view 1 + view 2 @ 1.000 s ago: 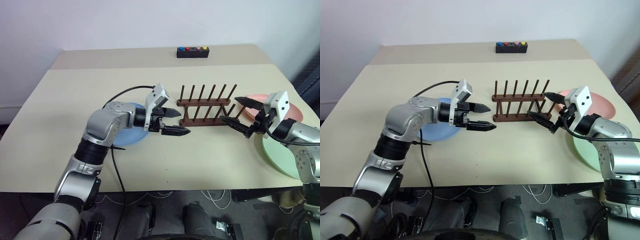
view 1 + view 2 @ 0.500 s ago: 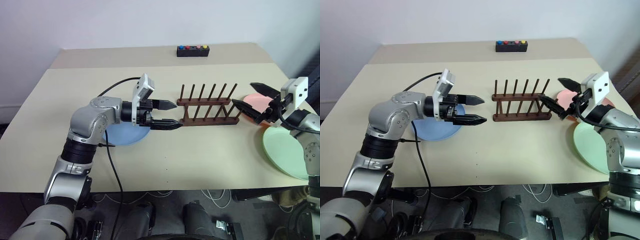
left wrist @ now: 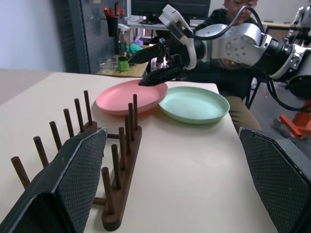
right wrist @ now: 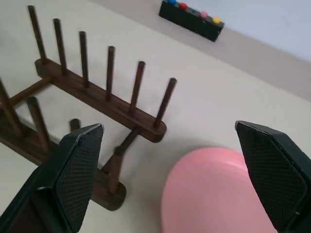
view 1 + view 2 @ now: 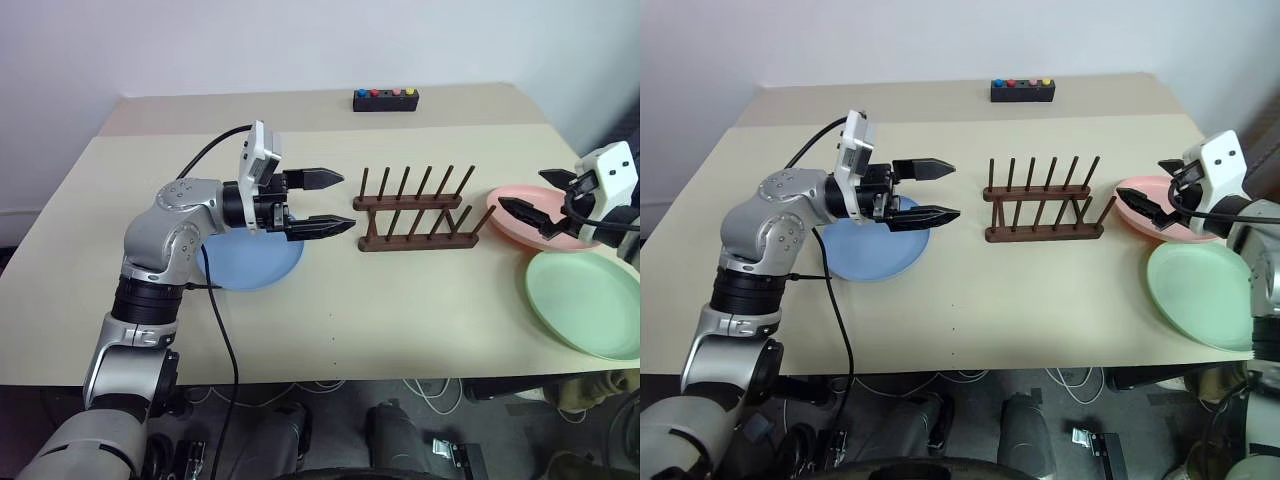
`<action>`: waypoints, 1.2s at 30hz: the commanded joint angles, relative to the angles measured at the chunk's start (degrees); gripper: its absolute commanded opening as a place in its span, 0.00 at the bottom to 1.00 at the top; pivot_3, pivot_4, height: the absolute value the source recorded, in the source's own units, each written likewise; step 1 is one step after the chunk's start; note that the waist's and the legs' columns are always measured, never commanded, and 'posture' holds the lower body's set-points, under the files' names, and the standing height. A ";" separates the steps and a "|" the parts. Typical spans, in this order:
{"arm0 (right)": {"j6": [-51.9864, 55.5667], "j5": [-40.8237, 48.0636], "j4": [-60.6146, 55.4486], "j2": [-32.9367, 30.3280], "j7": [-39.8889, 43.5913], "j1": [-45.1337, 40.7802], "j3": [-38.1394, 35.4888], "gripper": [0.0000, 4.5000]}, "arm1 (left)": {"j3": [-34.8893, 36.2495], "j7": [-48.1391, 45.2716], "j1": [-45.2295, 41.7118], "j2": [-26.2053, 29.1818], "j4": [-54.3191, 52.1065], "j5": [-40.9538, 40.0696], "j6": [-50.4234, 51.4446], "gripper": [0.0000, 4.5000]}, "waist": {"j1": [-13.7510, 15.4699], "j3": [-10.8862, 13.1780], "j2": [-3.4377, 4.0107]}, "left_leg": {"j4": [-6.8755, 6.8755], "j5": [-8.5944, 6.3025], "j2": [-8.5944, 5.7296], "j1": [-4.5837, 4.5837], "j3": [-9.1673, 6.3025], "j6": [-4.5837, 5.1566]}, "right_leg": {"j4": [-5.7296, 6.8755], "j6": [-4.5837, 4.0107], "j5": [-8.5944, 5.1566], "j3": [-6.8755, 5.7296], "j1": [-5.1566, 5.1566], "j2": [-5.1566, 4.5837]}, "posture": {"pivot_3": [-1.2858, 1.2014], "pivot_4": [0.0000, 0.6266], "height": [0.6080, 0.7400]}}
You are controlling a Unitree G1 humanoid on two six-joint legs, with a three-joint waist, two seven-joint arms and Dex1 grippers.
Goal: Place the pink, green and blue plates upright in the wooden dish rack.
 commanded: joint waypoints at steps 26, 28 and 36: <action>1.95 -14.65 27.71 -1.83 11.60 -16.68 16.54 0.68 | 1.11 1.30 3.36 1.86 -8.37 -6.85 4.79 1.00 | -0.17 0.32 0.02 | -0.01 -0.01 0.00 -0.01 0.03 0.00 | -0.01 0.00 0.00 0.01 -0.03 0.01 | 0.52 0.24 1.00; 1.35 -15.33 28.53 -1.75 11.67 -17.17 16.69 0.49 | 1.10 1.35 3.44 1.83 -8.41 -6.93 4.75 1.00 | -0.12 0.32 0.01 | -0.01 -0.01 0.00 -0.01 0.03 0.00 | -0.01 0.00 0.00 0.01 -0.03 0.01 | 0.52 0.24 1.00; 1.30 -15.79 27.48 -1.30 13.12 -15.53 16.42 0.01 | 1.13 2.00 3.75 1.35 -8.14 -6.51 3.82 1.00 | -0.03 0.36 -0.04 | 0.01 -0.01 0.00 -0.01 0.01 -0.01 | -0.01 0.00 0.00 0.00 0.00 0.01 | 0.52 0.24 1.00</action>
